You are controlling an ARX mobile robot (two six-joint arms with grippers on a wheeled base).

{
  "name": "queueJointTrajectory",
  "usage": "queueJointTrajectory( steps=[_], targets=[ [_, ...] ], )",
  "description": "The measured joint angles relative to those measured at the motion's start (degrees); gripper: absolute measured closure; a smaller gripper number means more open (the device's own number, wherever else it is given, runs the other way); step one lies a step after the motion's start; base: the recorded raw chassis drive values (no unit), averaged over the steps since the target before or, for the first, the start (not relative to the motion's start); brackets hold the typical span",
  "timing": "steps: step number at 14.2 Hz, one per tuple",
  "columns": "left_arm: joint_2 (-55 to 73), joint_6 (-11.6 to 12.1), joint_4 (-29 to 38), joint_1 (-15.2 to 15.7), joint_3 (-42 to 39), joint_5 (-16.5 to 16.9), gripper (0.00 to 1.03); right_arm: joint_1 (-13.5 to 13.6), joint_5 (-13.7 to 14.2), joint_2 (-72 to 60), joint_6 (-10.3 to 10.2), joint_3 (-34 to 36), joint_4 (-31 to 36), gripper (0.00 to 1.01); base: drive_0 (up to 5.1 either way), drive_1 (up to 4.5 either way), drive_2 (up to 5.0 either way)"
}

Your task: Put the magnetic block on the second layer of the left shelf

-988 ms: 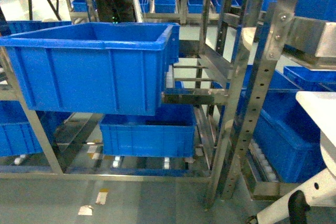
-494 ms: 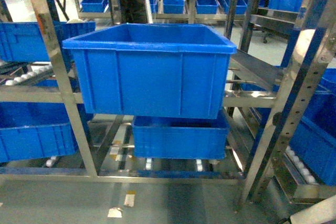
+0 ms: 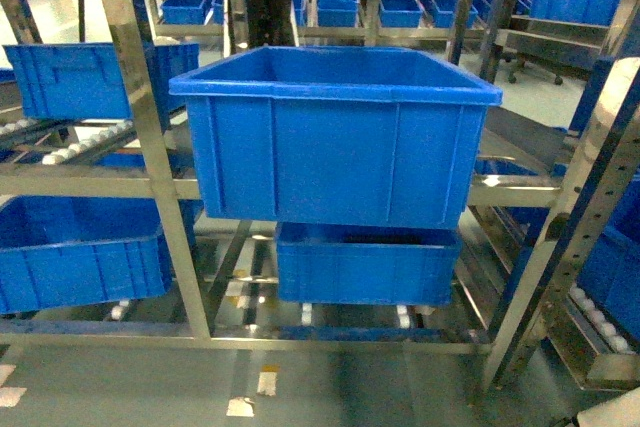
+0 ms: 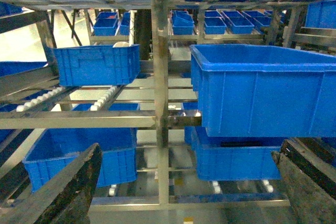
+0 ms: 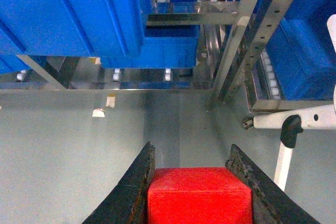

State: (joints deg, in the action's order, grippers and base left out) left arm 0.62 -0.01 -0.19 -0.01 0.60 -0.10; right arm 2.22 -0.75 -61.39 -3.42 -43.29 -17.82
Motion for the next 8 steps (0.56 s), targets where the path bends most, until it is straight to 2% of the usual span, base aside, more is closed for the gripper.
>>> queueJointTrajectory(
  steps=[2,8],
  targets=[
    [0.00,0.00,-0.02,0.00,0.00,0.00,0.05,0.00,0.00,0.00,0.00,0.00,0.00,0.68,0.0,0.00,0.0],
    [0.00,0.00,-0.02,0.00,0.02,0.09,0.05,-0.02,-0.09,0.02,0.00,0.00,-0.02,0.68,-4.8,3.43,1.5]
  ],
)
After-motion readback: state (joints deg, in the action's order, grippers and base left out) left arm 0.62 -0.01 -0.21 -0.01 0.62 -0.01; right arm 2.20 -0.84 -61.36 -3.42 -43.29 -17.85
